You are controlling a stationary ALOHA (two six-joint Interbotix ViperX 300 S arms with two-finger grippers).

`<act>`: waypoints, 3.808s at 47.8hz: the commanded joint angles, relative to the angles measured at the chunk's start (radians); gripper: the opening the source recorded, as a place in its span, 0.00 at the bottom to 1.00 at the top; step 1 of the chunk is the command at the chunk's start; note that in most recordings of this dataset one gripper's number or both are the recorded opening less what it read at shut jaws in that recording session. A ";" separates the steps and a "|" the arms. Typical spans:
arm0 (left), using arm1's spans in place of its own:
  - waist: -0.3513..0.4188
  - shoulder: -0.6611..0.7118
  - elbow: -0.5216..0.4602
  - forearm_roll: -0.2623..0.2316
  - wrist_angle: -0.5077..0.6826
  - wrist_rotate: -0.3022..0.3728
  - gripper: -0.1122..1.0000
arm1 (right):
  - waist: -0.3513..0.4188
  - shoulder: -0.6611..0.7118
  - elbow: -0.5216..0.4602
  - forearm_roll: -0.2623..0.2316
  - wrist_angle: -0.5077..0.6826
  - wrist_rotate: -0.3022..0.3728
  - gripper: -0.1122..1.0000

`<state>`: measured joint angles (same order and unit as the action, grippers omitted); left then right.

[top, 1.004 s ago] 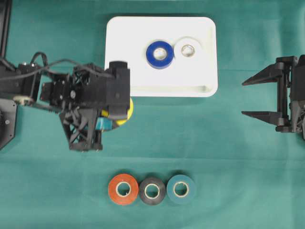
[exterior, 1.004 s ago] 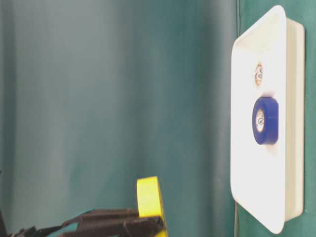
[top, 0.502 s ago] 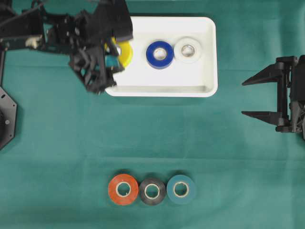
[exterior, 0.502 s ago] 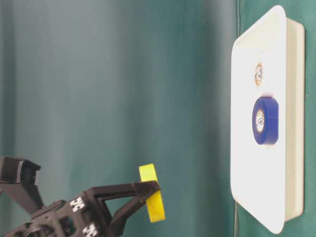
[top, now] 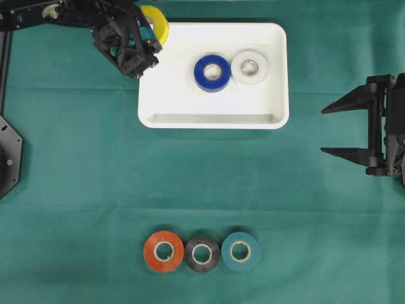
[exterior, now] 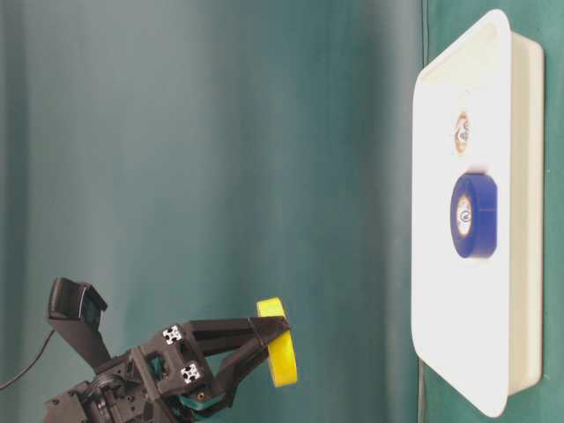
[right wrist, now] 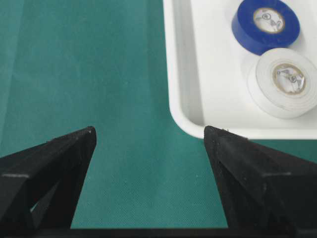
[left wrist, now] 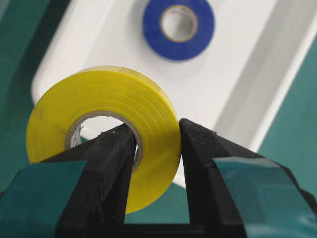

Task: Pick up the tape from a random location and place it into the white case.
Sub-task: 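Carry the yellow tape to the tray's upper left corner, then lower the yellow tape into the tray left of the blue tape and open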

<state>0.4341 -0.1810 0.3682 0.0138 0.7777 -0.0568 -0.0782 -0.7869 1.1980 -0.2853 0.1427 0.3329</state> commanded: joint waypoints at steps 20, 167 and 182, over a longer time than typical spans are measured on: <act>0.002 -0.012 -0.028 0.000 -0.011 0.000 0.30 | -0.002 0.003 -0.026 -0.003 -0.003 -0.003 0.88; -0.003 0.387 0.034 -0.003 -0.324 0.008 0.31 | -0.002 0.005 -0.026 -0.005 0.000 -0.003 0.88; -0.003 0.383 0.034 -0.003 -0.324 0.005 0.94 | -0.002 0.005 -0.026 -0.003 0.000 -0.005 0.88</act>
<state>0.4326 0.2255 0.4142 0.0107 0.4571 -0.0522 -0.0782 -0.7854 1.1965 -0.2884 0.1457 0.3298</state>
